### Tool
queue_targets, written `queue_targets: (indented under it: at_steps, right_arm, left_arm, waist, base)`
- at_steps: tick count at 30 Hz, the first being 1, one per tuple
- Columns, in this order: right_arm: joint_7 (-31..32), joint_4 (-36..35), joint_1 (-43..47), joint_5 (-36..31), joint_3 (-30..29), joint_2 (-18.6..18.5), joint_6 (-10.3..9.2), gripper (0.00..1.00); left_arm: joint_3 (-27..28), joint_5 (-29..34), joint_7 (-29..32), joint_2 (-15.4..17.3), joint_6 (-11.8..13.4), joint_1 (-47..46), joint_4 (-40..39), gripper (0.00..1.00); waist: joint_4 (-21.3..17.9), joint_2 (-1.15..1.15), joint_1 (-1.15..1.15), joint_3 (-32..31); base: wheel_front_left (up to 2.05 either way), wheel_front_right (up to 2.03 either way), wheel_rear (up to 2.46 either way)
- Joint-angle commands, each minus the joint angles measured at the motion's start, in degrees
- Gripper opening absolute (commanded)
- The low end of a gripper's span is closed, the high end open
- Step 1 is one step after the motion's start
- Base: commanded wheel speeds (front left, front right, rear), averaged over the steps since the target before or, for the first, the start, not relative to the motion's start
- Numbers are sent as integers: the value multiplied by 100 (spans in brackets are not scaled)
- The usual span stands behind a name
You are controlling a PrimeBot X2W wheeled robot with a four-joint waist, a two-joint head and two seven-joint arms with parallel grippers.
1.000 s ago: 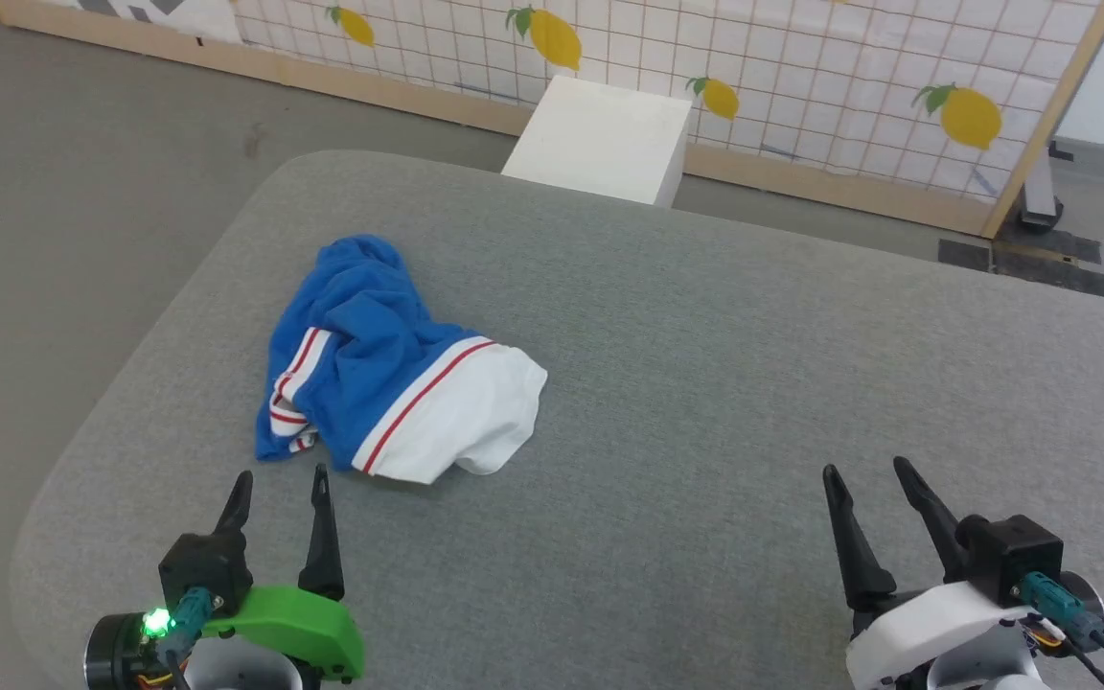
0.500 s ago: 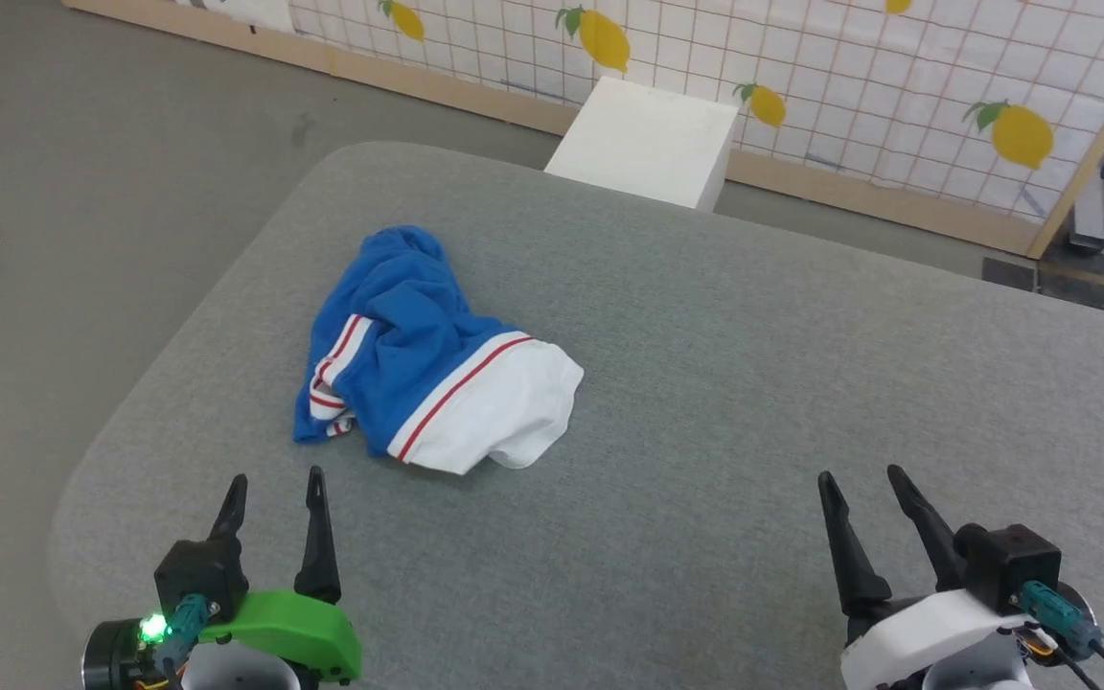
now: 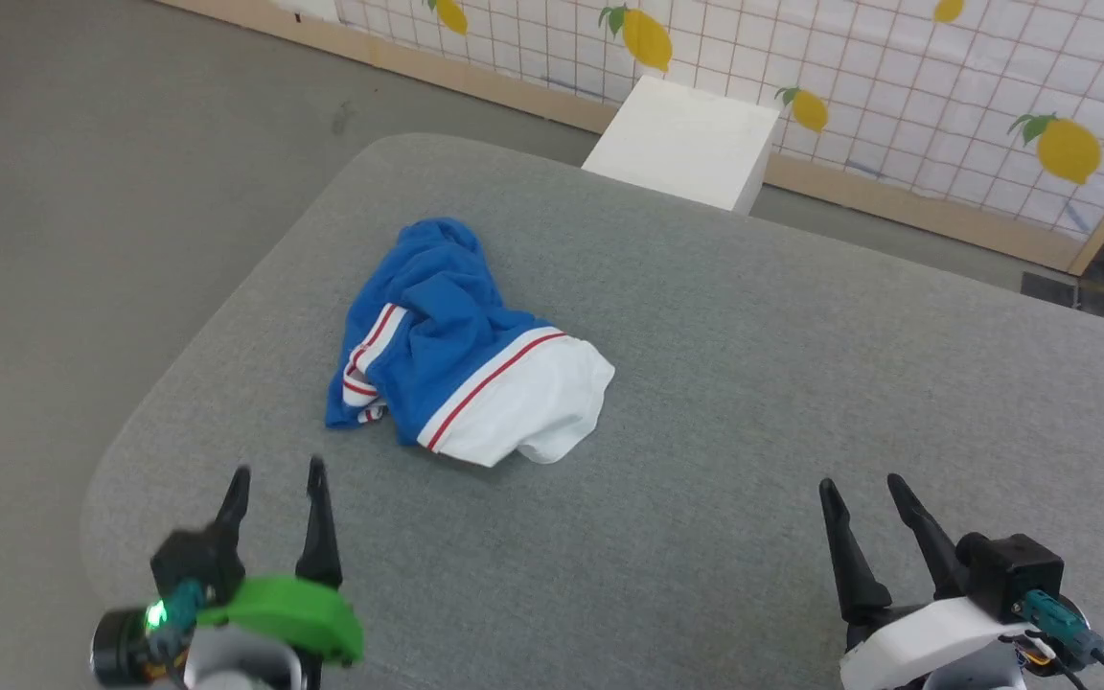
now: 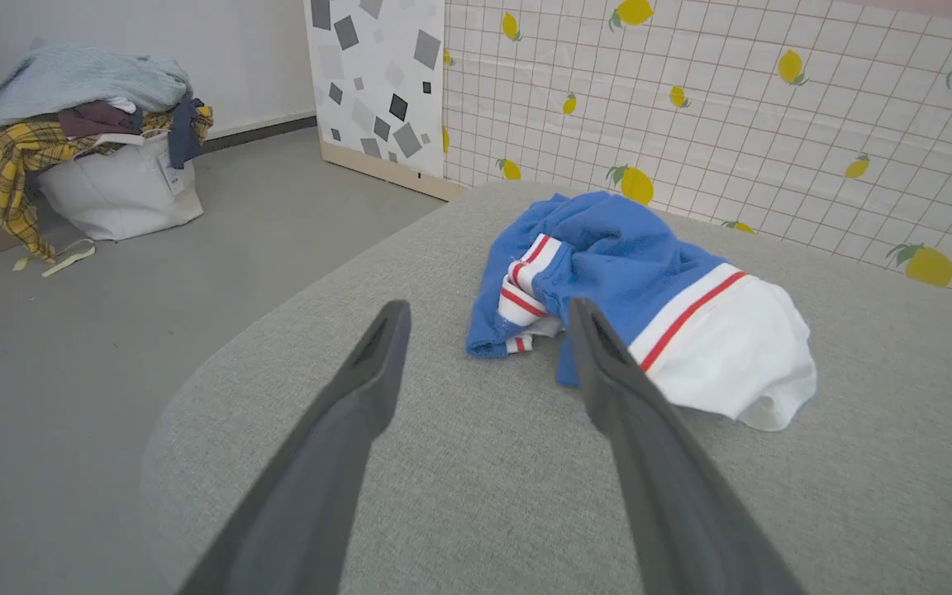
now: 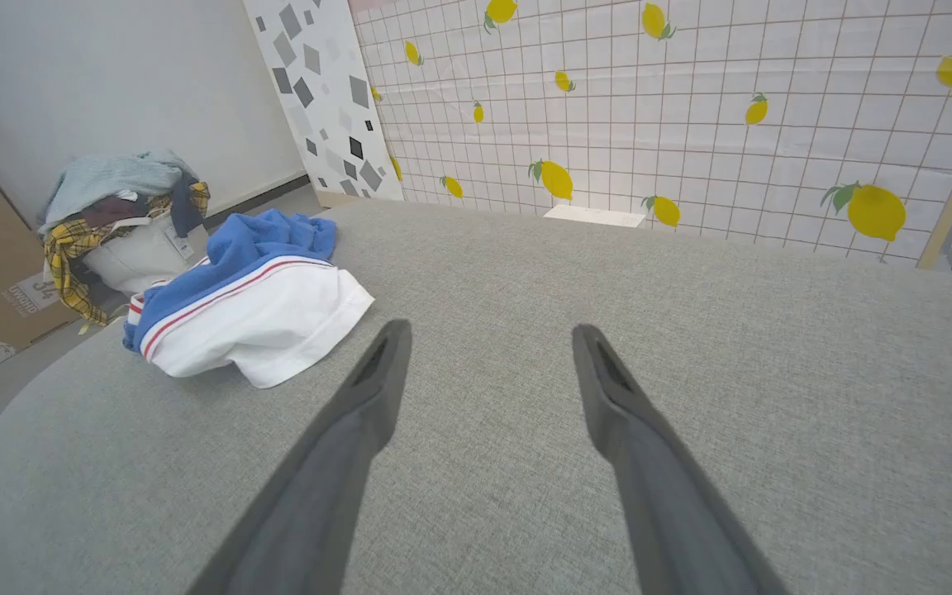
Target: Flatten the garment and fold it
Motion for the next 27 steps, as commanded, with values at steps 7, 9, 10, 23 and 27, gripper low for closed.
queue_targets:
  at_steps: [7,9,10,23,27]
  right_arm:
    - [-57,53,-54,-55,-33,2,-8,100]
    - [7,2,-110,-133,-51,2,-8,100]
    - [51,-39,-145,-182,-67,2,-8,100]
    - [578,-805,-299,-664,-384,3,-9,100]
    - [639,-985,-299,-707,-465,3,-10,100]
  left_arm:
    - [-35,-573,692,150,-451,-1566,986,100]
    - [-79,-760,1112,219,-546,-2075,1401,100]
    - [-90,-886,1362,241,-584,-2360,1637,100]
    - [-533,-1829,3808,593,-771,-4430,3889,100]
    - [-682,-2055,4135,645,-799,-4613,4384,100]
  waist:
    - [27,0,0,269]
    - [-17,0,0,428]
    - [-51,0,0,532]
    - [-402,0,0,1755]
    - [-346,0,0,1977]
  base:
    - [0,0,0]
    - [0,0,0]
    - [0,0,0]
    - [0,0,0]
    - [0,0,0]
